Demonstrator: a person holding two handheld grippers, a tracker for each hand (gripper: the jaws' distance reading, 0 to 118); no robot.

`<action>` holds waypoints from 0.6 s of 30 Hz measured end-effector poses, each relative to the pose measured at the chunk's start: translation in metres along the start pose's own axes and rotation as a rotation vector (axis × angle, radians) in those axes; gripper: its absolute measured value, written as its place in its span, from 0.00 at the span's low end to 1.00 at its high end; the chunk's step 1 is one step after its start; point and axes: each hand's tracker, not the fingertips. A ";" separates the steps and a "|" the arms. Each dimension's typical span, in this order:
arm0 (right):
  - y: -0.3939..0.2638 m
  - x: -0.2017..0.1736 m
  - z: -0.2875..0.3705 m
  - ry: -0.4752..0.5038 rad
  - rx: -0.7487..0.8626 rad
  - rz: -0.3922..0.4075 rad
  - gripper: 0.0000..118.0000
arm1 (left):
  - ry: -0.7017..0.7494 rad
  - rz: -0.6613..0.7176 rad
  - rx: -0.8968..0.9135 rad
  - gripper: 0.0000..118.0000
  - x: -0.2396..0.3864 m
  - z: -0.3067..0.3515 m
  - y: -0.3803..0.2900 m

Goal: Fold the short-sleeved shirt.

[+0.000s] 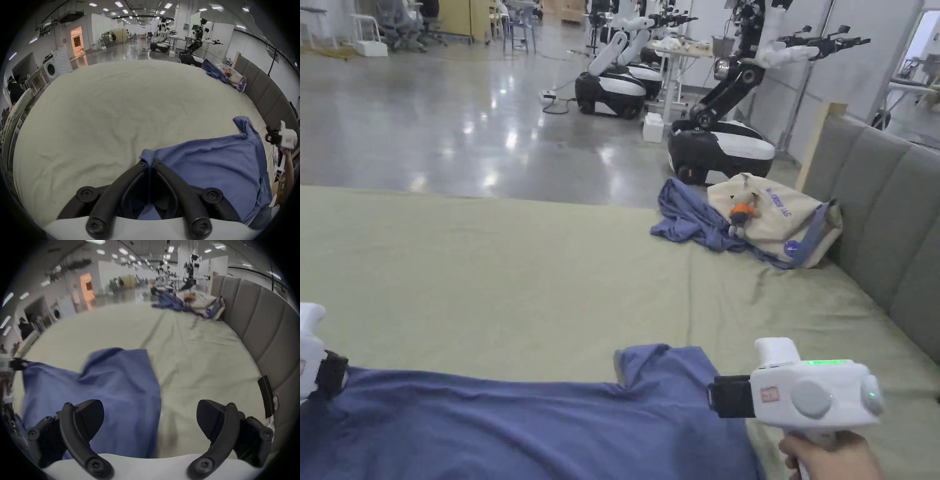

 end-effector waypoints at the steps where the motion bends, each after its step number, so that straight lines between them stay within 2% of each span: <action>1: 0.007 0.005 -0.016 0.079 -0.004 -0.010 0.86 | 0.014 0.003 0.021 0.02 -0.002 -0.003 -0.004; 2: 0.011 0.002 -0.021 0.138 -0.023 -0.031 0.66 | 0.004 0.000 0.016 0.02 -0.002 -0.003 -0.005; 3: 0.014 0.001 -0.032 0.174 -0.072 -0.053 0.26 | -0.016 0.010 0.009 0.02 -0.003 -0.006 -0.006; 4: 0.013 -0.004 -0.039 0.172 -0.096 -0.050 0.09 | -0.032 0.019 -0.006 0.02 -0.003 -0.009 -0.006; 5: 0.009 -0.011 -0.044 0.165 -0.121 0.016 0.03 | -0.032 0.011 -0.012 0.02 -0.002 -0.013 -0.013; 6: 0.001 -0.022 -0.036 0.132 -0.062 0.109 0.03 | -0.026 -0.004 -0.013 0.02 0.000 -0.016 -0.014; 7: -0.002 -0.024 -0.031 0.091 -0.027 0.105 0.03 | 0.006 -0.031 -0.008 0.02 0.001 -0.019 -0.014; 8: -0.002 -0.016 -0.022 0.148 0.012 0.000 0.03 | 0.012 -0.033 0.005 0.02 0.002 -0.022 -0.013; 9: -0.001 -0.009 -0.014 0.198 0.068 -0.066 0.03 | 0.005 -0.030 0.036 0.02 0.005 -0.019 -0.019; 10: -0.003 -0.004 -0.001 0.202 0.135 -0.099 0.03 | -0.007 -0.009 0.076 0.02 0.002 -0.016 -0.017; 12: 0.014 0.008 0.020 0.195 0.212 -0.133 0.03 | -0.035 0.078 0.103 0.02 -0.008 -0.011 0.000; 13: 0.025 0.014 0.032 0.241 0.237 -0.154 0.03 | -0.054 0.092 0.114 0.02 -0.011 -0.005 0.006; 14: 0.036 0.013 0.043 0.217 0.265 -0.153 0.03 | -0.045 0.094 0.115 0.02 -0.013 0.001 0.015; 16: 0.057 0.017 0.077 0.273 0.329 -0.179 0.03 | -0.056 0.101 0.162 0.02 -0.019 0.023 0.040; 18: 0.069 0.011 0.117 0.246 0.400 -0.107 0.03 | -0.051 0.063 0.210 0.02 -0.019 0.054 0.054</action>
